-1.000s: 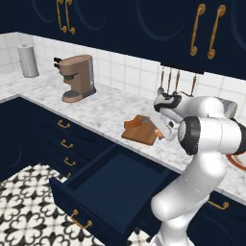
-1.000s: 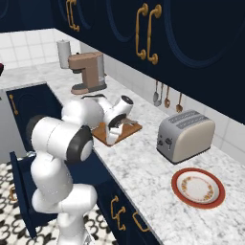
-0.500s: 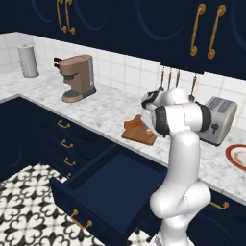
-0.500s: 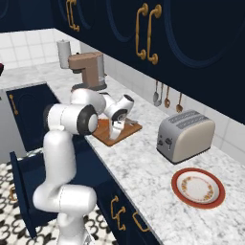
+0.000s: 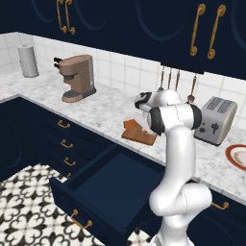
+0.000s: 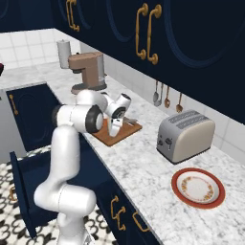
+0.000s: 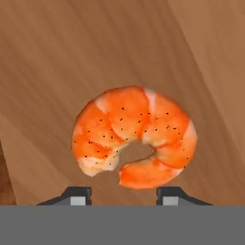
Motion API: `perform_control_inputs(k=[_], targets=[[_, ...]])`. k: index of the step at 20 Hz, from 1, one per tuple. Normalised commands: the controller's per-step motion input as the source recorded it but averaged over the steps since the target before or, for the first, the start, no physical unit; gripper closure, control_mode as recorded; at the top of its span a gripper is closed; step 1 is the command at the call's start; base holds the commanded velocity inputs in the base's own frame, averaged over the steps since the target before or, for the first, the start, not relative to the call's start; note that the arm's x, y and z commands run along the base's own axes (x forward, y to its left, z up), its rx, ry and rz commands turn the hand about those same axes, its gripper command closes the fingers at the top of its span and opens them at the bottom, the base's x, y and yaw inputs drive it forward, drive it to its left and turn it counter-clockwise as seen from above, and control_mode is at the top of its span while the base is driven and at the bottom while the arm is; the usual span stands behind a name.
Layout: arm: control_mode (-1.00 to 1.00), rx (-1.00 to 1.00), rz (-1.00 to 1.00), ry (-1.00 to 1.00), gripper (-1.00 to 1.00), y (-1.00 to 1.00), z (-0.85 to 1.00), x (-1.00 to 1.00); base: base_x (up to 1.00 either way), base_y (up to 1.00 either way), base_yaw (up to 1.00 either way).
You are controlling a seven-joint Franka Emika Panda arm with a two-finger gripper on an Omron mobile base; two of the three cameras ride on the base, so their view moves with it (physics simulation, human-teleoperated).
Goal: Pick up the knife from the drawer and place it on the cutting board. Then place the meat from the plate to the cutting board.
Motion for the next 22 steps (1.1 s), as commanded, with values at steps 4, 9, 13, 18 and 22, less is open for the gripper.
perform_control_inputs(k=[4, 9, 13, 18, 22], targets=[[-1.0, -0.01, 0.07, -0.24, -1.0, 0.0, 0.0, -0.02, 0.0, 0.0, 0.0], [-1.0, 0.0, 0.05, -0.24, -1.0, 0.09, 0.1, -0.68, 0.0, 0.0, 0.0], [-1.0, 0.0, 0.03, -0.21, -1.0, 0.54, 0.3, -0.91, 0.0, 0.0, 0.0], [-1.0, -0.03, 0.01, -0.23, -1.0, 0.85, 0.22, -0.99, 0.0, 0.0, 0.0], [-1.0, -0.15, 0.08, -0.34, -1.0, 0.84, 0.6, -0.76, 0.0, 0.0, 0.0]])
